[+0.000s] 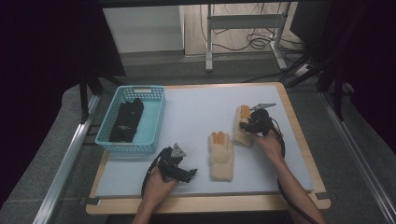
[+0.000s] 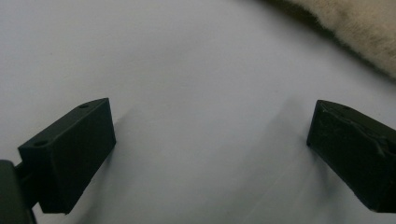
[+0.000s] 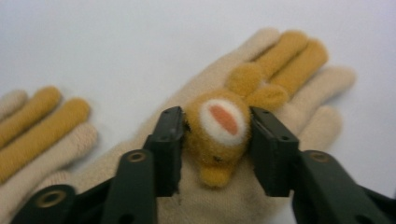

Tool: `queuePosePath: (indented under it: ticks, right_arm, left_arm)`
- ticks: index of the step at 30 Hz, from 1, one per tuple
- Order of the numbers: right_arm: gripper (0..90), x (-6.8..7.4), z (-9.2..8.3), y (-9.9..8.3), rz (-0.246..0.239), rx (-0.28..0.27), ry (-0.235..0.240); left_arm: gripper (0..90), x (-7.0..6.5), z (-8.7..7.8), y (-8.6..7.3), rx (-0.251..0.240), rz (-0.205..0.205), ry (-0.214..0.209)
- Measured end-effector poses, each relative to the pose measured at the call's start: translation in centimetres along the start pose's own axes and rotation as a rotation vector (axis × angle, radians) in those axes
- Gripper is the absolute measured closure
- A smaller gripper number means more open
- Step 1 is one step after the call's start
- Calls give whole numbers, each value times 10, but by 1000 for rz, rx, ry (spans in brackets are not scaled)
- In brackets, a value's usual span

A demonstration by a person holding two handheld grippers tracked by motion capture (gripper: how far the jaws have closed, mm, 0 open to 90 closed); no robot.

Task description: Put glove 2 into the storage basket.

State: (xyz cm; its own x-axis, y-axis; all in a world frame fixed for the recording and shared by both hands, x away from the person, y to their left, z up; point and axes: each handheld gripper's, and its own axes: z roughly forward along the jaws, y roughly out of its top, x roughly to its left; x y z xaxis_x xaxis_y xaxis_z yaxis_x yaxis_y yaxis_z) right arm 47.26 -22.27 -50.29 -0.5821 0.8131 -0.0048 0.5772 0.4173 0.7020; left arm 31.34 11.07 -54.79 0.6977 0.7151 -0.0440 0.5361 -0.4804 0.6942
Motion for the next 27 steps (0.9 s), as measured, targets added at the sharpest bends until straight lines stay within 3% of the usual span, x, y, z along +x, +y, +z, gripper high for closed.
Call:
queuePosePath:
  ticks: [2, 5, 7, 9, 12, 15, 17, 18, 20, 27]
  right_arm:
    - [451, -2, -2, -1, -19, -21, -15]
    - [430, -11, -6, 0, -18, -42, 9]
    - [415, -16, -7, 1, -45, -36, 21]
    - [404, -18, -6, 1, -81, -24, 72]
    - [374, -14, 2, -2, -173, 5, 74]
    - [373, -11, 13, -4, -221, 23, 66]
    - [432, -13, 16, -4, -231, -3, 85]
    - [521, -12, 17, -4, -236, -5, 90]
    - [569, -12, 17, -4, -226, -5, 97]
    - [610, -19, -1, -4, -146, -29, 128]
  left_arm:
    - [14, 0, 0, 0, 0, 0, 0]
    - [14, 0, 0, 0, 0, 0, 0]
    - [15, 0, 0, 0, 0, 0, 0]
    - [15, 0, 0, 0, 3, 3, -1]
    - [14, 0, 0, 0, 3, 4, -1]
    - [14, 0, 0, 0, 3, 4, -1]
    - [14, 0, 0, 0, 3, 4, -1]
    - [14, 0, 0, 0, 3, 4, -1]
    - [14, 0, 0, 0, -1, -2, -1]
    - [14, 0, 0, 0, 0, 0, -1]
